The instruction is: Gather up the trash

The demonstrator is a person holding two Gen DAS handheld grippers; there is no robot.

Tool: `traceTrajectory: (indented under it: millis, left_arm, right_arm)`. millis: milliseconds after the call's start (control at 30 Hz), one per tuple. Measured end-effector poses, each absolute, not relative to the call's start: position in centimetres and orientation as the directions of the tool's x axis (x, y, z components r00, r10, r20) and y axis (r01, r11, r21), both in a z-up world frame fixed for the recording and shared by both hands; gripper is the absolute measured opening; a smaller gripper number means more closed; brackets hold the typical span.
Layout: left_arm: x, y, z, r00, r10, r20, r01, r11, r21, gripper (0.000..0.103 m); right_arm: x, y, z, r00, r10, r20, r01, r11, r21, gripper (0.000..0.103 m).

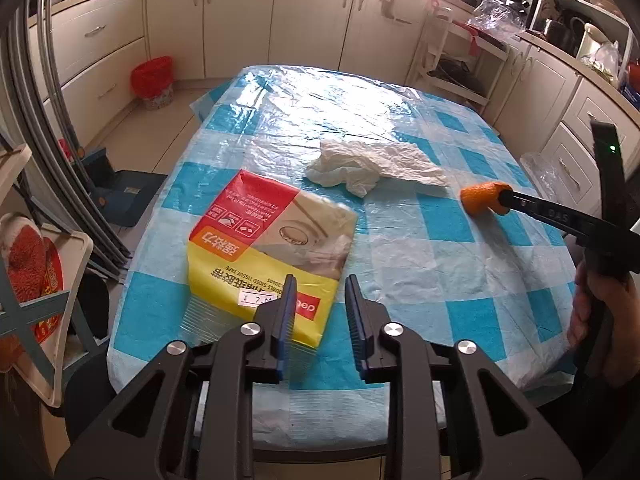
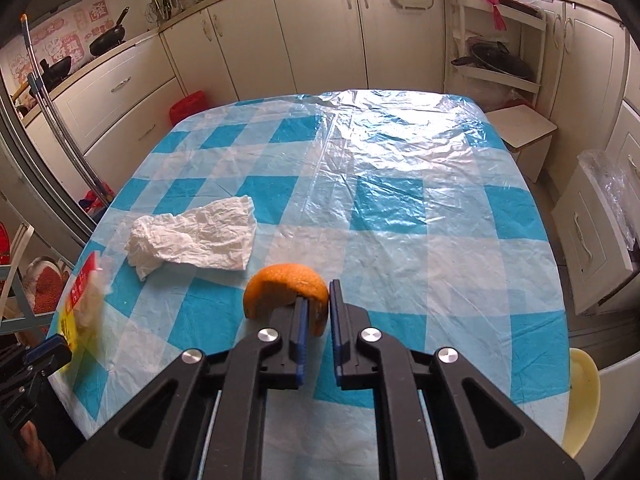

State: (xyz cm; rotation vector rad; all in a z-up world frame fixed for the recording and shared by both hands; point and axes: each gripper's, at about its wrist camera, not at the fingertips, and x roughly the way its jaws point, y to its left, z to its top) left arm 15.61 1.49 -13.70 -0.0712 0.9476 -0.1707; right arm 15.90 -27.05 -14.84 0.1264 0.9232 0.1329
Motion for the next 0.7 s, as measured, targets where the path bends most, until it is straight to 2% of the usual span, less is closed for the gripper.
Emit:
traceTrajectory:
  millis: [333,367,400,433,467,500,533,600,700]
  left_arm:
    - [16.2,2.6,-13.9,0.57,-0.146,-0.809,0.085,0.989,-0.118,0.028]
    - [16.1,2.7,-13.5,0.577,-0.141,-0.804,0.094,0.99,-0.106,0.03]
    - [15.9,2.8,-13.1,0.583,-0.15,-0.799,0.108,0.988,-0.106,0.039]
    - [15.8,3.1,-12.6,0.59,-0.157,-0.792,0.117,0.987,-0.109,0.05]
    - [15.8,3.4,-12.2,0.601,-0.146,-0.786,0.113,0.989,-0.097,0.054]
    - [15.8,3.9,-11.9,0.614,-0.129,-0.779,0.106,0.991,-0.08,0.06]
    - [15.9,4.4,-11.8,0.617,-0.119,-0.778,0.102,0.992,-0.072,0.067]
    - [16.4,5.2,-12.2,0.59,-0.123,-0.798,0.105,0.992,-0.076,0.074]
    - [17.4,5.8,-13.8,0.561,-0.088,-0.823,0.098,0.994,-0.039,0.074]
  right_arm:
    - [13.4,-29.9,-14.5,0.585,0.173,-0.792,-0.036,0.981,0.188,0.011]
    - [13.2,-30.2,-14.5,0.583,0.174,-0.794,-0.033,0.981,0.192,0.011]
    - [13.1,-30.5,-14.6,0.575,0.18,-0.798,-0.03,0.979,0.2,0.011]
    - [13.0,-30.7,-14.7,0.565,0.19,-0.803,-0.026,0.977,0.213,0.018]
    - [12.9,-30.9,-14.8,0.56,0.198,-0.805,-0.023,0.974,0.223,0.026]
    - [12.8,-30.8,-14.8,0.562,0.208,-0.801,-0.027,0.972,0.234,0.046]
    - [12.8,-30.6,-14.7,0.57,0.218,-0.792,-0.037,0.97,0.24,0.052]
    - [12.9,-29.8,-14.2,0.589,0.227,-0.775,-0.07,0.97,0.231,0.056]
    - [13.7,-28.3,-14.2,0.597,0.229,-0.769,-0.102,0.972,0.211,0.061]
